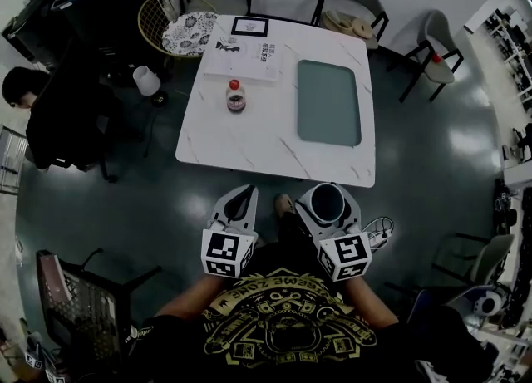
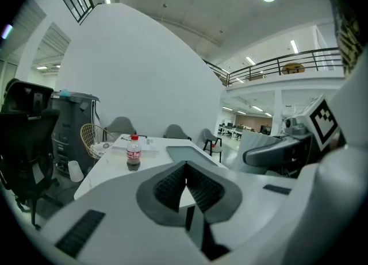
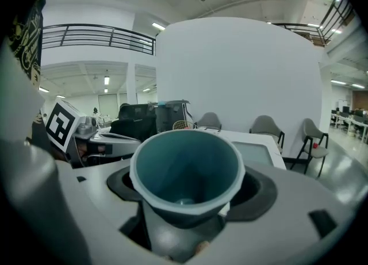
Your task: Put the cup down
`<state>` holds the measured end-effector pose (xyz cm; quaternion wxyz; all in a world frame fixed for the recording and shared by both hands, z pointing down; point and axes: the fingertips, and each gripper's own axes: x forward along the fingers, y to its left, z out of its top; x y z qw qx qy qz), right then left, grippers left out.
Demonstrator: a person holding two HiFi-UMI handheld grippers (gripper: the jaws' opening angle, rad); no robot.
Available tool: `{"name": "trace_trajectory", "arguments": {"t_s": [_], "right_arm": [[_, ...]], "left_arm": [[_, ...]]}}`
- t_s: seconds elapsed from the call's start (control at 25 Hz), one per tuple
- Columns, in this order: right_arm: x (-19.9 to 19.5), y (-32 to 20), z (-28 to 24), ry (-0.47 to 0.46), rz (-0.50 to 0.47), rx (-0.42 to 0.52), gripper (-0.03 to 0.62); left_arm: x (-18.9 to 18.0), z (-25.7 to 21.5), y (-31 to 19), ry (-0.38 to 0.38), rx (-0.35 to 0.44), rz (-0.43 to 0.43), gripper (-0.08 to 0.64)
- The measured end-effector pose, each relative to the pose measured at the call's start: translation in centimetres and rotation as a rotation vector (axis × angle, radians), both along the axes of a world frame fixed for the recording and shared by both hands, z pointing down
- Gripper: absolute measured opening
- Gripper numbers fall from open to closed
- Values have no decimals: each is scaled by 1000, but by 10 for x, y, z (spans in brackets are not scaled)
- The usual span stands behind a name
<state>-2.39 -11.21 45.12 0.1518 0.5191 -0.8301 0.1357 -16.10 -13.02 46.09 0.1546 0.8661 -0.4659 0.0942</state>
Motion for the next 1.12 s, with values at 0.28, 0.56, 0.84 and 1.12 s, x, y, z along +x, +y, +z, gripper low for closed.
{"name": "trace_trajectory", "arguments": {"t_s": [0.28, 0.56, 0.84, 1.12], "right_arm": [[14, -57, 3, 3, -37, 6, 376], [39, -108, 6, -16, -32, -8, 376], [58, -145, 16, -33, -28, -10, 376], [68, -174, 23, -41, -57, -10, 376]], "left_arm": [[14, 1, -48, -18, -14, -25, 11], [43, 5, -95, -27, -36, -22, 11], [59, 13, -127, -47, -49, -31, 11], [73, 16, -149, -64, -58, -50, 11]]}}
